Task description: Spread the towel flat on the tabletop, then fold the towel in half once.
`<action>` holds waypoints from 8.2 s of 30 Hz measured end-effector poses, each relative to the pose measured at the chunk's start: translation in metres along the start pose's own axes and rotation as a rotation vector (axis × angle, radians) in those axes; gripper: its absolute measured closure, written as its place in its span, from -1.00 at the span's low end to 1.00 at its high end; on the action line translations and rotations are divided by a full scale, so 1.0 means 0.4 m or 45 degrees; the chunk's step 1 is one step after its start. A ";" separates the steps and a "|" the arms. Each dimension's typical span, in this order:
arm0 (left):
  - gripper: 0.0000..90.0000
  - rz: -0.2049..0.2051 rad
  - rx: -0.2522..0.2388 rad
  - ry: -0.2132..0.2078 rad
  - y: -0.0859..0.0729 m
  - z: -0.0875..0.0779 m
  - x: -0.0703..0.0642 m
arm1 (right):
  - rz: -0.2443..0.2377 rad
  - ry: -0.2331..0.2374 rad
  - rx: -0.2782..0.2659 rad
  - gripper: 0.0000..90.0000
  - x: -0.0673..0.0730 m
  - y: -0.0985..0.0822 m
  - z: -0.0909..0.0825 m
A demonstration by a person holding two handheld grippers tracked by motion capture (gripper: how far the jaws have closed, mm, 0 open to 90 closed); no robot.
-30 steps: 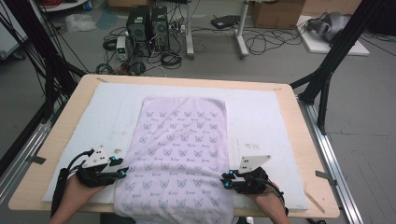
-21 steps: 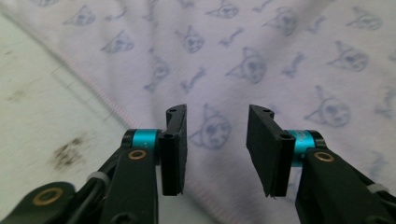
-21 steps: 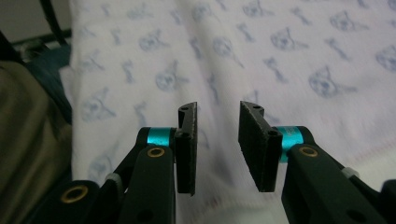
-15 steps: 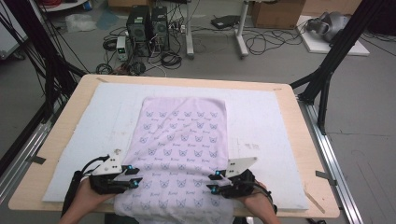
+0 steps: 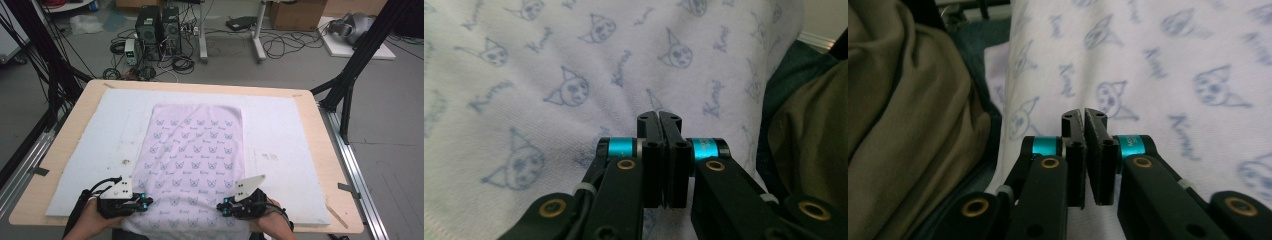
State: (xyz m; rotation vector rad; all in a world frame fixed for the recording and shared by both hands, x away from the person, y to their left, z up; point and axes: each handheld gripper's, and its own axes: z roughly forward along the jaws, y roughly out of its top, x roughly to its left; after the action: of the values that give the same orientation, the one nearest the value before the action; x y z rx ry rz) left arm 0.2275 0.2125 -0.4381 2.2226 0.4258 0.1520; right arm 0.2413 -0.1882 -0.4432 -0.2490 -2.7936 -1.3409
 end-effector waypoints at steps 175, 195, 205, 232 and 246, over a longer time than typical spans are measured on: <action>0.07 -0.359 -0.053 0.347 0.069 0.006 0.353 | 0.437 -0.407 -0.122 -0.06 -0.344 0.021 -0.127; 0.92 -0.280 -0.096 0.390 0.102 -0.014 0.346 | 0.409 -0.322 -0.134 0.87 -0.360 0.053 -0.133; 0.92 -0.184 -0.202 0.366 0.101 -0.114 0.234 | 0.243 -0.342 -0.228 0.87 -0.230 0.101 -0.203; 0.23 -0.180 -0.022 0.146 0.026 -0.026 0.143 | 0.289 -0.245 -0.142 0.42 -0.156 0.018 -0.144; 0.93 -0.110 0.053 0.059 -0.003 -0.026 0.105 | 0.242 -0.130 0.036 0.84 -0.105 -0.015 -0.065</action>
State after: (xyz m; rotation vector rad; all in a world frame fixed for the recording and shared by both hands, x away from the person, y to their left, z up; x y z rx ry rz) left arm 0.2638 0.2354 -0.4340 2.2406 0.5536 0.1499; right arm 0.2809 -0.2176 -0.4356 -0.5814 -2.7817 -1.2794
